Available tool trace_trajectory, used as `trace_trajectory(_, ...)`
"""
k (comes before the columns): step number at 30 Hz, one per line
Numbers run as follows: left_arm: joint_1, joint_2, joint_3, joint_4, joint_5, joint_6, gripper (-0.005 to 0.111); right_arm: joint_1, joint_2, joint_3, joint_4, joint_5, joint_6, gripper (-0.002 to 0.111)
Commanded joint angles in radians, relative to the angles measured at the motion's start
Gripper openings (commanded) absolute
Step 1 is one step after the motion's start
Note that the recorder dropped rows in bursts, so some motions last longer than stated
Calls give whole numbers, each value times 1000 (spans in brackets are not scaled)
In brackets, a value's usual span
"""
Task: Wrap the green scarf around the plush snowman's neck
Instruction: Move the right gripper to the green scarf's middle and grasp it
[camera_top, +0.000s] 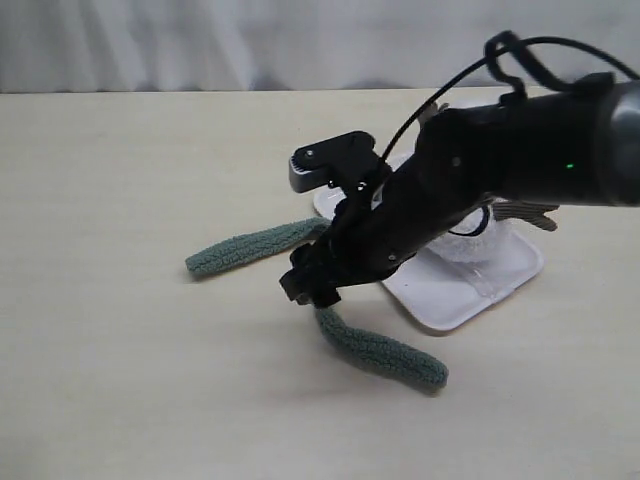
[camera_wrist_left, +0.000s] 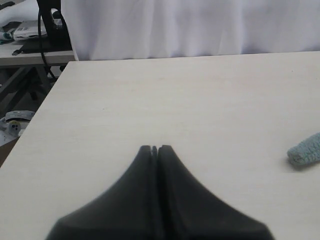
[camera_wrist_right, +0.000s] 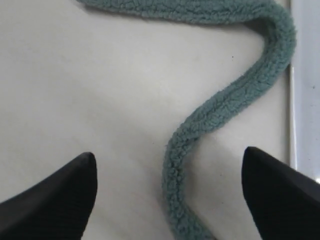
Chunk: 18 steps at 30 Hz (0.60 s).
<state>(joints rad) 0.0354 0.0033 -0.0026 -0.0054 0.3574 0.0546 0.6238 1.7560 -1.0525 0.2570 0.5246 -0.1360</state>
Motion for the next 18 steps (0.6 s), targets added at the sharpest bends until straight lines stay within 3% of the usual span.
trace_trajectory(1,-4,-3,3,-4,-10,2,0,4,106,-50,-37,8,52,74)
trace_trajectory(5,-4,-3,3,-4,-10,2,0,4,175,-82,-124,8,145,74)
trace_trajectory(18,-4,-3,3,-4,-10,2,0,7,313,-102,-139,-81,148,68)
